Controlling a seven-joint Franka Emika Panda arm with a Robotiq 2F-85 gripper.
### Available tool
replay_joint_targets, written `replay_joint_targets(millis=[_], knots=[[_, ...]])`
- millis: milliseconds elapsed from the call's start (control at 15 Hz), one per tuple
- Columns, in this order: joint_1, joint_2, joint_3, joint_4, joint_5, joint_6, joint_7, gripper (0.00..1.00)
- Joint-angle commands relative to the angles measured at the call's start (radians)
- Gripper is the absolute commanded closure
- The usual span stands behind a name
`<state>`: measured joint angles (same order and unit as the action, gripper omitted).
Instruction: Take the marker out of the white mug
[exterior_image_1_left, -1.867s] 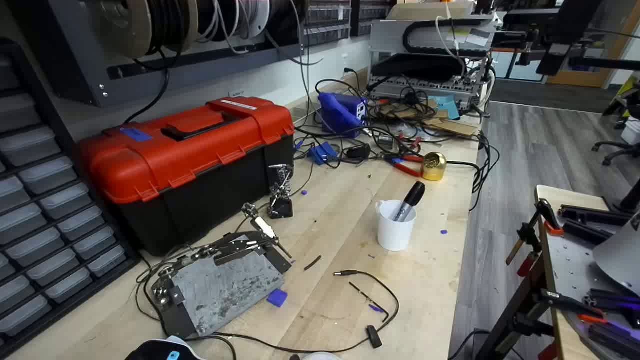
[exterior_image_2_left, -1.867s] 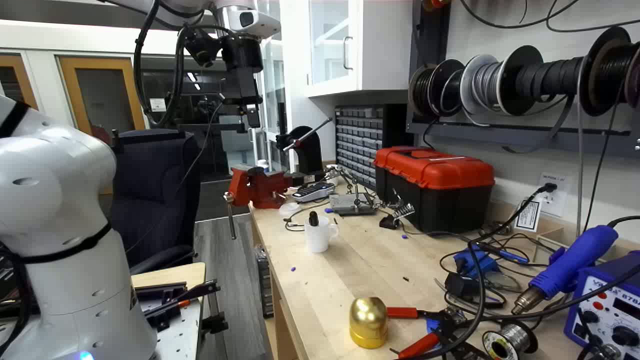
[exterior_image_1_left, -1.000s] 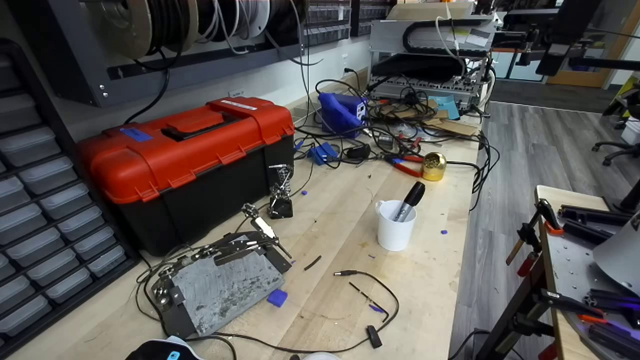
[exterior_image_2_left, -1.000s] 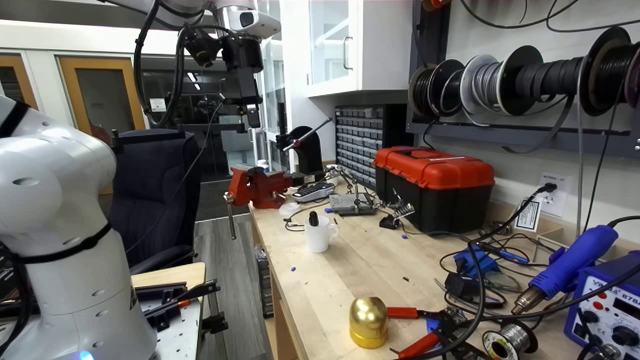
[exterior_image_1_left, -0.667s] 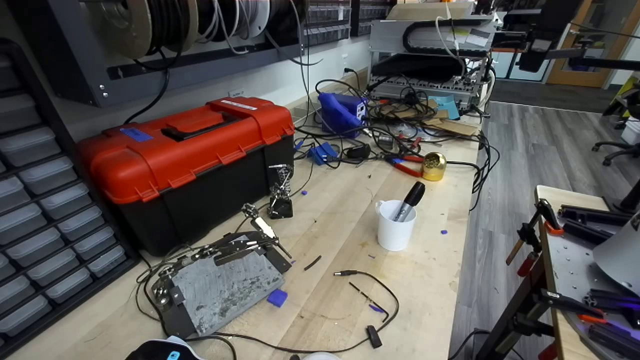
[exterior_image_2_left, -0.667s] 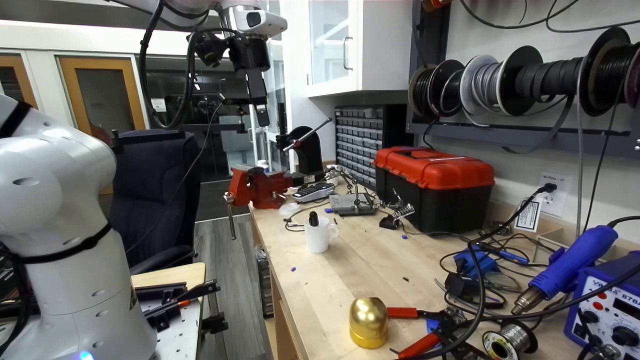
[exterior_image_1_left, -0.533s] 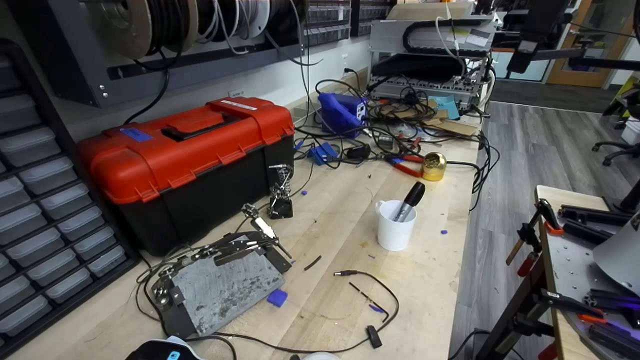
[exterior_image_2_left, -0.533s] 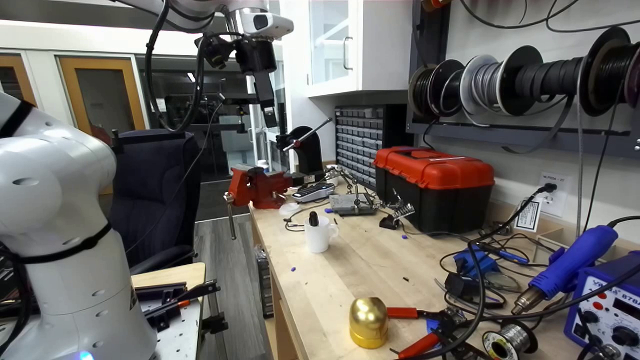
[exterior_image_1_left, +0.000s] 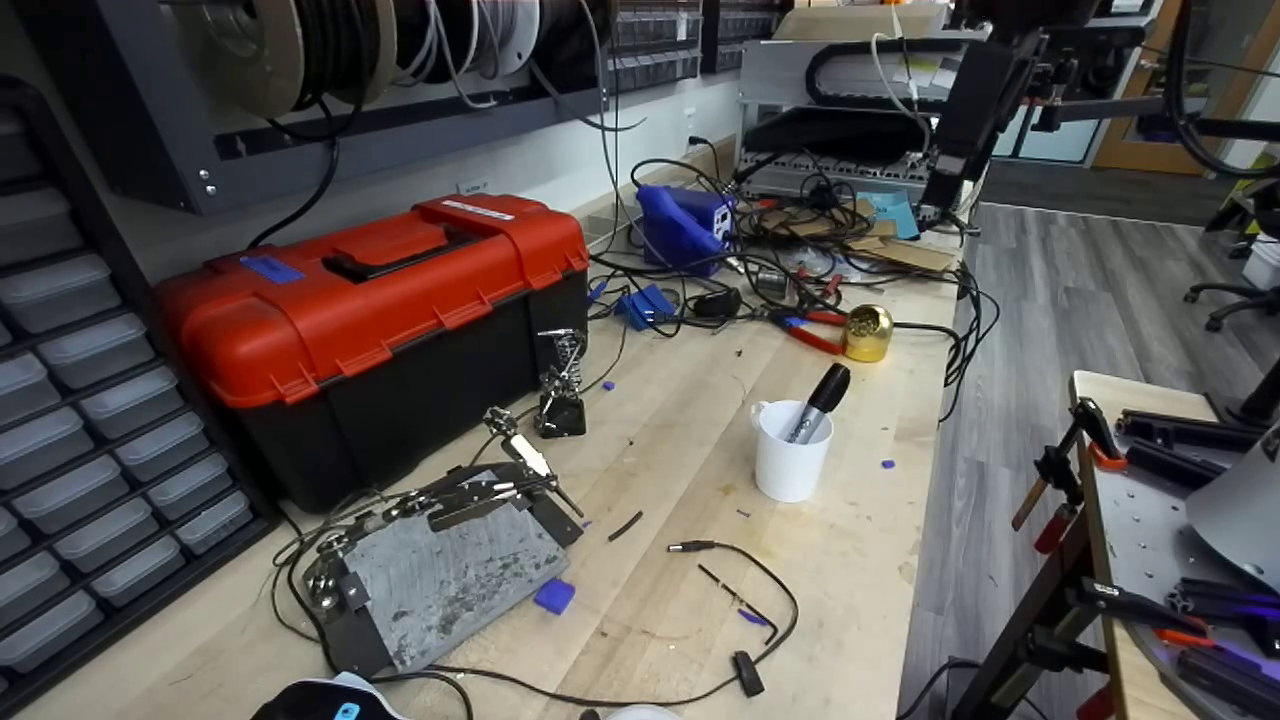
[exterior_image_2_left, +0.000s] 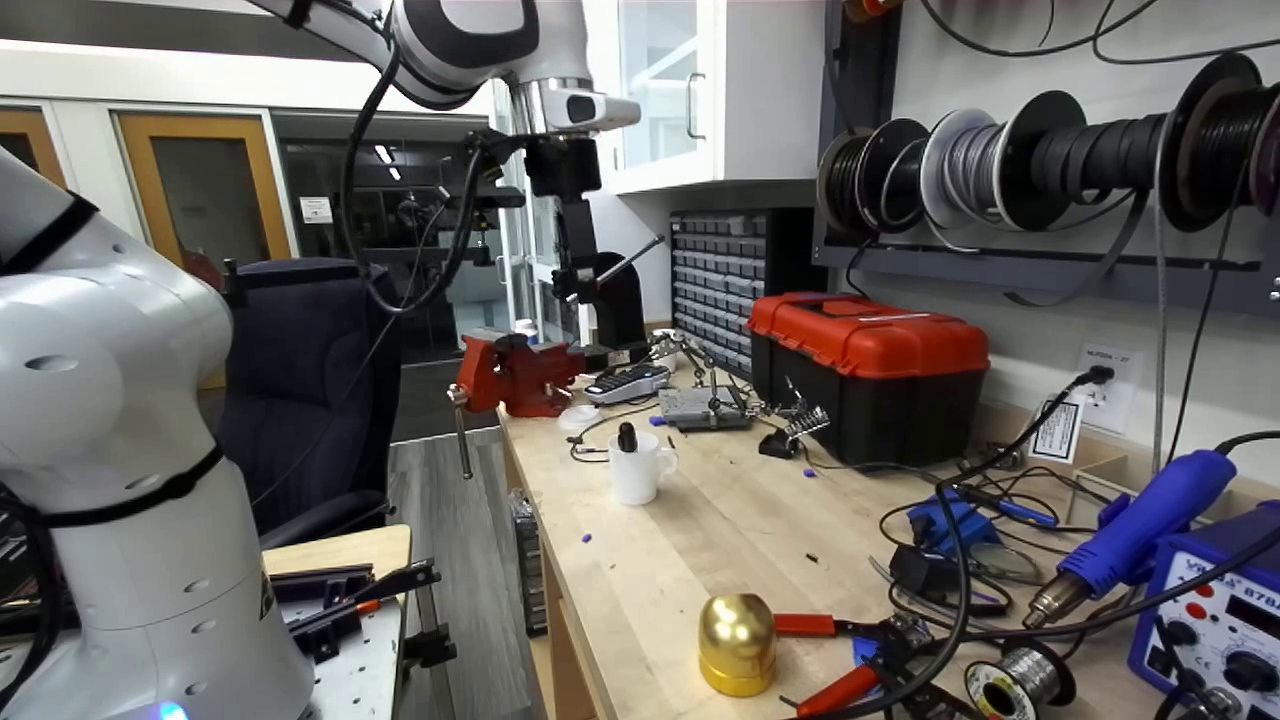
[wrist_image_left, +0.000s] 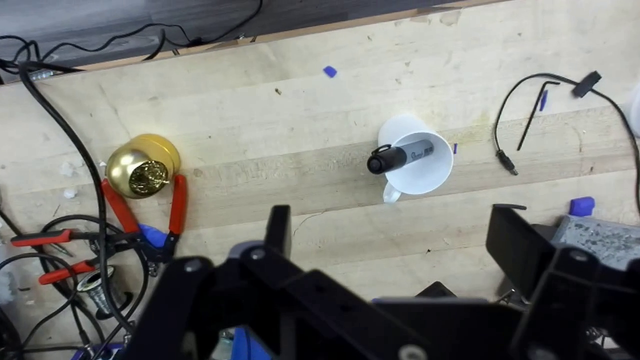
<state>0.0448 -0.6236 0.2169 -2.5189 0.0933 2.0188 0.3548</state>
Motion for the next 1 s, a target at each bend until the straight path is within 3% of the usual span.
replay_joint_targets(millis=[0,333,467,933], knots=[[0.024,0.078,-0.023,-0.007,0.037,0.079,-0.029,0.0],[0.037,0.177,-0.028,0.005,0.042,0.145,-0.07,0.0],[0.036,0.202,-0.023,0.03,0.041,0.118,-0.044,0.0],[0.036,0.203,-0.024,0.014,0.014,0.127,-0.065,0.0]])
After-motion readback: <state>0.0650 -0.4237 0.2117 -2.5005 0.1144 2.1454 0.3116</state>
